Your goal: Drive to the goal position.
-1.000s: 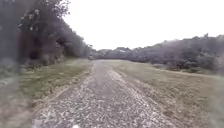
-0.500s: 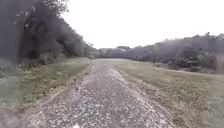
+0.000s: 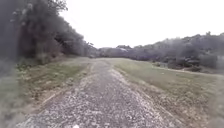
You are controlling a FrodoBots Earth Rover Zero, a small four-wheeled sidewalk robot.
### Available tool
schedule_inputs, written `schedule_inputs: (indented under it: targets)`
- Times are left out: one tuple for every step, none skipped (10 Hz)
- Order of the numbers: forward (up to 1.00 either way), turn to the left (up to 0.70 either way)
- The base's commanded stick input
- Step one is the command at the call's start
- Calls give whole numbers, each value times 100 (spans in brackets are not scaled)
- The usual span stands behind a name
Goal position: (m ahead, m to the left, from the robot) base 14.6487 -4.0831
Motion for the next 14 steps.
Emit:
schedule_inputs:
  targets:
    - [45, 0]
    - [45, 0]
    - [45, 0]
    - [45, 0]
    - [45, 2]
    - [45, 7]
    - [45, 22]
    - [45, 25]
    - [45, 27]
    - [45, 17]
    - [45, 4]
    - [45, 0]
    - [45, 0]
    - [45, 0]
